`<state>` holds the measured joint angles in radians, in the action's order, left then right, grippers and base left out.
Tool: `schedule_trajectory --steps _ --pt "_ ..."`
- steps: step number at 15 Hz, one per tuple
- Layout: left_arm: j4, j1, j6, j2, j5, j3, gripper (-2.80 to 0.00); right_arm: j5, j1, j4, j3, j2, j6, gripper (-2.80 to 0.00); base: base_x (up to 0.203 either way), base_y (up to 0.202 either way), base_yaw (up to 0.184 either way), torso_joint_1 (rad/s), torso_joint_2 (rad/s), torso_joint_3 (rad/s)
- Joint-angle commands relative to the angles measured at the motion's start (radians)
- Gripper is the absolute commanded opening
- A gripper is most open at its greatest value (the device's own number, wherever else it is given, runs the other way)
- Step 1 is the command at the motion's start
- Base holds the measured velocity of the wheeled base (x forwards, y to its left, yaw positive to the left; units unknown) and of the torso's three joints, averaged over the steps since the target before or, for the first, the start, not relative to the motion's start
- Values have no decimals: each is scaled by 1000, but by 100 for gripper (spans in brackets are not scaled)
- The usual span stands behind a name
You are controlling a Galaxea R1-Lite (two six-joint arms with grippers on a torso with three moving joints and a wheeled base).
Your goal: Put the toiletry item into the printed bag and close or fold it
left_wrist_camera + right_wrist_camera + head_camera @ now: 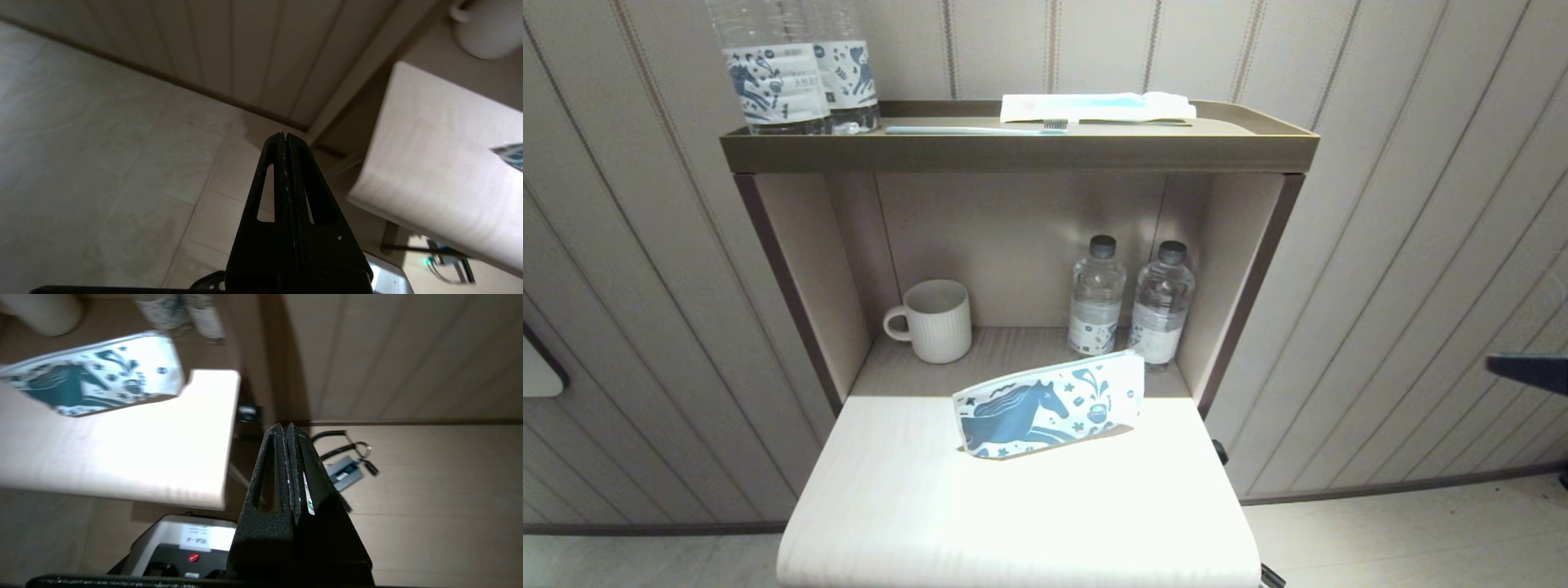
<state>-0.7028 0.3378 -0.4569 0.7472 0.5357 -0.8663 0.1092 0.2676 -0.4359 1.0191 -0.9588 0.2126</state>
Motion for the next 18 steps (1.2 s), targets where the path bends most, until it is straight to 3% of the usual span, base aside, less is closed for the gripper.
schedule_trajectory --steps 1,3,5,7,8,10,12,14,15,16,18 --pt "-5 -101 13 -200 4 114 -280 141 -19 -63 -106 302 22 -280 0 0 0 0 0 0" --pt "-4 -195 76 -357 1 226 -280 193 -101 -132 -220 496 38 -280 0 0 0 0 0 0" --pt "17 -328 178 -493 -36 344 -280 198 -229 -170 -354 664 18 -280 0 0 0 0 0 0" --pt "64 -354 246 -552 -79 468 -280 159 -272 -186 -493 772 0 -280 0 0 0 0 0 0" --pt "118 -353 291 -576 -114 538 -280 85 -272 -176 -541 840 -32 -280 0 0 0 0 0 0" --pt "244 -352 396 -689 -236 604 -280 -44 -272 -135 -672 945 -93 -280 0 0 0 0 0 0" --pt "311 -352 516 -746 -410 688 -280 -89 -271 -4 -790 957 -109 -280 0 0 0 0 0 0" --pt "343 -351 527 -747 -571 719 -280 -149 -271 226 -881 958 -115 -280 0 0 0 0 0 0" --pt "348 -350 530 -747 -597 722 -280 -237 -271 278 -905 959 -122 -280 0 0 0 0 0 0" --pt "349 -350 528 -747 -577 724 -280 -282 -271 303 -911 959 -139 -280 0 0 0 0 0 0" --pt "404 -350 529 -747 -534 753 -280 -289 -271 304 -912 959 -159 -280 0 0 0 0 0 0"
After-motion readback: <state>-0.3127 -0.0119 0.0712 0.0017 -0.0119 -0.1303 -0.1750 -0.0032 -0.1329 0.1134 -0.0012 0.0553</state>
